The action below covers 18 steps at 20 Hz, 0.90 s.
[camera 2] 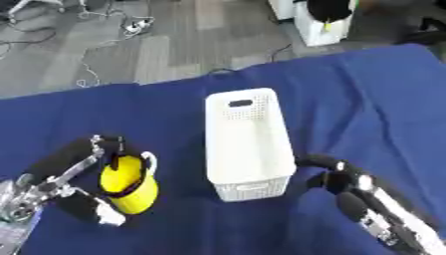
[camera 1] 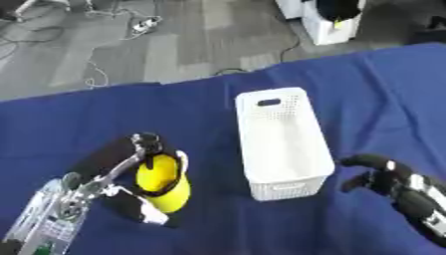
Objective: Pick up objects on the table and place them in the box.
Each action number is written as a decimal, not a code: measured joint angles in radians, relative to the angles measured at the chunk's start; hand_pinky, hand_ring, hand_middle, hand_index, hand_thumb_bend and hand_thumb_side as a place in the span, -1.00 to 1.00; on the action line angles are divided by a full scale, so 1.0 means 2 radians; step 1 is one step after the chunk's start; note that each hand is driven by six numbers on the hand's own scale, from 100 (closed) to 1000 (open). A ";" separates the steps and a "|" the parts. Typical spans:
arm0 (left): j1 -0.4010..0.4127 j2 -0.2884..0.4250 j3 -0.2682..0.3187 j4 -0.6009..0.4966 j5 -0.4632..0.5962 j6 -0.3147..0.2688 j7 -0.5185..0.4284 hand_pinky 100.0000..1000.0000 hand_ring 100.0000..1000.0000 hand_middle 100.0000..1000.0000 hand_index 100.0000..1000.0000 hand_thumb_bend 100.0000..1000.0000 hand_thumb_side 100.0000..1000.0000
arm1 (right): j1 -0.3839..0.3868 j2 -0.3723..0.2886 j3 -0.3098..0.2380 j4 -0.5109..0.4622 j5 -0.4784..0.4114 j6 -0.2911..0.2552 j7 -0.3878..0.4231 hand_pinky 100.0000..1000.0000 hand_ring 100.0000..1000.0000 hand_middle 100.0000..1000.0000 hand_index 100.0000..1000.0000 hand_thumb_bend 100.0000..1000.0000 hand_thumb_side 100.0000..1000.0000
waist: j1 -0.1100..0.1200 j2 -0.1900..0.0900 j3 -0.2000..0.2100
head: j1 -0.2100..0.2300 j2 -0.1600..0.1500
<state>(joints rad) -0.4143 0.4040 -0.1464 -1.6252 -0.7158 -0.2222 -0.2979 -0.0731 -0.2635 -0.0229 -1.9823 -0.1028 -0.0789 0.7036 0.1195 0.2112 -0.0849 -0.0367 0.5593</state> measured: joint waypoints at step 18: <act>0.009 -0.001 0.005 0.028 0.022 0.013 0.030 -0.92 -0.88 -0.50 -0.26 0.02 -0.74 | 0.000 0.000 0.000 0.000 0.000 0.000 0.000 0.61 0.35 0.72 0.86 -0.11 0.57 | -0.002 0.001 0.002 | -0.004 0.000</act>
<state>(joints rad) -0.3970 0.4027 -0.1370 -1.5687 -0.6722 -0.1957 -0.2372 -0.0730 -0.2635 -0.0230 -1.9823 -0.1028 -0.0789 0.7037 0.1159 0.2141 -0.0817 -0.0441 0.5592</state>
